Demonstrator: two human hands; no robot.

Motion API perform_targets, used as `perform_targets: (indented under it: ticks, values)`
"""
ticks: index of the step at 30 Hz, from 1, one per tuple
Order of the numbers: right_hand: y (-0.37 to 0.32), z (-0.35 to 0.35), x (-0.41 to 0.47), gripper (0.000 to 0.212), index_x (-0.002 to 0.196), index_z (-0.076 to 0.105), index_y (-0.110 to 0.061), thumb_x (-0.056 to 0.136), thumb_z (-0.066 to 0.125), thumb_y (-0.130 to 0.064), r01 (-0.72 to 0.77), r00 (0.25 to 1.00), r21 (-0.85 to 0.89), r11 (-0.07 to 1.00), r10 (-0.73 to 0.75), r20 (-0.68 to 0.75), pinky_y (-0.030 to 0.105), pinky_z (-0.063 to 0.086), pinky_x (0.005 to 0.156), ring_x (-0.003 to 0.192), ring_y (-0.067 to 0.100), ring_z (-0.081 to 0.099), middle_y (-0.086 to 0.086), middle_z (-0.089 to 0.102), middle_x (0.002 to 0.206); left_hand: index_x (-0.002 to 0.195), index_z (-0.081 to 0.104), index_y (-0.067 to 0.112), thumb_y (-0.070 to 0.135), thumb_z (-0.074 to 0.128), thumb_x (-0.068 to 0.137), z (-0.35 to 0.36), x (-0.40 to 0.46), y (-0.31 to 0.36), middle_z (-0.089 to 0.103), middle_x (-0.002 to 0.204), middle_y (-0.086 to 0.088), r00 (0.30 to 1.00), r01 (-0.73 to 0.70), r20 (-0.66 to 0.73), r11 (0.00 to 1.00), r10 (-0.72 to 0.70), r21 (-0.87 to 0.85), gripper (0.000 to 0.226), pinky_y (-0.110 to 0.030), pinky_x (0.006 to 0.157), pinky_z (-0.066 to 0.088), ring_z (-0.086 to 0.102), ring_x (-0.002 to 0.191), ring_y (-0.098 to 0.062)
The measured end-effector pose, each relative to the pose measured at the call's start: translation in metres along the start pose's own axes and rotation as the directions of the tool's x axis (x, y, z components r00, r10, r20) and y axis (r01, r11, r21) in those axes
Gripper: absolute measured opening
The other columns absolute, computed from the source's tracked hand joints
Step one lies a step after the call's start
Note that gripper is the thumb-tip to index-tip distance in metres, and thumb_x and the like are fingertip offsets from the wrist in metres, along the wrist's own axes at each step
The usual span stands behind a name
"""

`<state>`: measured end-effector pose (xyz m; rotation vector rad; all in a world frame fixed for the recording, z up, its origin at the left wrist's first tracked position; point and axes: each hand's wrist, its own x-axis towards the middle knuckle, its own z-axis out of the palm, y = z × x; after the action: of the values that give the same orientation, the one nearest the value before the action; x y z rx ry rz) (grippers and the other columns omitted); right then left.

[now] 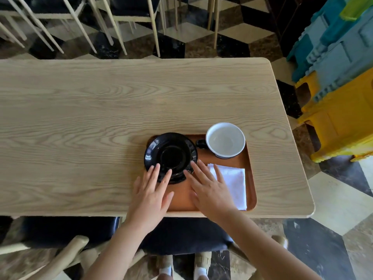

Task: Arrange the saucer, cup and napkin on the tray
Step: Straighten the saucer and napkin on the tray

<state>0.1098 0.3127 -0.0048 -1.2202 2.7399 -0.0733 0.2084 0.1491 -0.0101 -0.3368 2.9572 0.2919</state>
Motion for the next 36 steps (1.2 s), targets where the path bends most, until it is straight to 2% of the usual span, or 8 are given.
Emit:
perform_targets:
  ticks: [3, 7, 9, 22, 29, 31, 33, 36]
  values:
    - [-0.004, 0.005, 0.005, 0.050, 0.125, 0.058, -0.025, 0.077, 0.060, -0.038, 0.012, 0.999, -0.019, 1.000, -0.012, 0.031, 0.054, 0.039, 0.101, 0.130, 0.023, 0.047, 0.005, 0.058, 0.134, 0.139, 0.036, 0.024, 0.053, 0.003, 0.092, -0.001, -0.004, -0.014, 0.040, 0.148, -0.009, 0.997, -0.031, 0.072, 0.996, 0.025, 0.089, 0.064, -0.055, 0.102, 0.036, 0.032, 0.138, -0.025]
    - [-0.004, 0.005, 0.004, 0.049, 0.126, 0.057, -0.024, 0.082, 0.039, -0.037, 0.005, 0.999, -0.013, 1.000, -0.004, 0.054, 0.055, 0.040, 0.101, 0.131, 0.023, 0.046, 0.006, 0.056, 0.135, 0.138, 0.038, 0.026, 0.050, 0.022, 0.091, -0.004, -0.005, -0.016, 0.042, 0.146, -0.006, 0.996, -0.043, 0.078, 0.994, 0.035, 0.099, 0.055, -0.056, 0.101, 0.037, 0.034, 0.137, -0.022]
    - [-0.004, 0.003, 0.004, 0.050, 0.124, 0.058, -0.024, 0.082, 0.035, -0.037, 0.004, 0.998, -0.015, 1.000, -0.003, 0.064, 0.055, 0.041, 0.100, 0.130, 0.023, 0.048, 0.006, 0.058, 0.134, 0.137, 0.039, 0.026, 0.049, 0.026, 0.090, -0.004, -0.006, -0.015, 0.043, 0.146, -0.006, 0.997, -0.040, 0.076, 0.995, 0.033, 0.093, 0.055, -0.056, 0.101, 0.037, 0.035, 0.137, -0.023]
    - [-0.015, 0.007, -0.019, 0.050, 0.126, 0.055, -0.025, 0.086, 0.030, -0.039, 0.070, 0.996, -0.014, 0.997, -0.069, 0.050, 0.057, 0.036, 0.102, 0.132, 0.025, 0.044, 0.006, 0.056, 0.136, 0.139, 0.036, 0.025, 0.048, 0.027, 0.090, 0.000, -0.037, -0.016, 0.039, 0.148, -0.006, 0.996, -0.033, 0.084, 0.998, 0.029, 0.047, 0.054, -0.053, 0.096, 0.043, 0.028, 0.140, -0.021]
    - [-0.015, 0.007, -0.020, 0.051, 0.125, 0.057, -0.024, 0.086, 0.029, -0.041, 0.069, 0.997, -0.022, 0.997, -0.068, 0.044, 0.057, 0.035, 0.102, 0.132, 0.025, 0.045, 0.006, 0.056, 0.135, 0.137, 0.039, 0.025, 0.049, 0.024, 0.092, 0.002, -0.037, -0.014, 0.041, 0.147, -0.007, 0.997, -0.024, 0.075, 0.998, 0.020, 0.055, 0.054, -0.055, 0.098, 0.041, 0.029, 0.139, -0.021]
    - [-0.015, 0.006, -0.020, 0.050, 0.124, 0.057, -0.023, 0.086, 0.031, -0.040, 0.078, 0.997, 0.006, 0.997, -0.078, 0.002, 0.058, 0.037, 0.101, 0.130, 0.025, 0.047, 0.006, 0.058, 0.134, 0.134, 0.044, 0.024, 0.052, 0.013, 0.093, 0.001, -0.036, -0.013, 0.046, 0.143, -0.007, 0.998, -0.017, 0.058, 0.998, 0.013, 0.062, 0.058, -0.056, 0.101, 0.037, 0.035, 0.137, -0.022]
    - [-0.009, 0.003, -0.020, 0.044, 0.119, 0.060, -0.021, 0.084, 0.038, -0.036, 0.087, 0.991, 0.067, 0.994, -0.079, -0.111, 0.056, 0.041, 0.099, 0.124, 0.023, 0.053, 0.005, 0.063, 0.127, 0.130, 0.050, 0.021, 0.053, 0.006, 0.093, -0.004, -0.032, -0.008, 0.055, 0.136, -0.007, 1.000, 0.003, 0.027, 0.999, -0.004, 0.041, 0.066, -0.056, 0.102, 0.035, 0.043, 0.131, -0.022]
    - [0.015, -0.010, -0.017, 0.031, 0.106, 0.067, -0.017, 0.082, 0.051, -0.028, 0.018, 0.928, 0.200, 0.980, 0.058, -0.368, 0.047, 0.049, 0.093, 0.107, 0.024, 0.062, 0.006, 0.069, 0.114, 0.125, 0.055, 0.015, 0.049, 0.017, 0.095, -0.013, -0.018, 0.005, 0.062, 0.126, -0.006, 0.994, -0.022, -0.106, 0.999, 0.018, -0.034, 0.059, -0.054, 0.103, 0.036, 0.053, 0.122, -0.021]
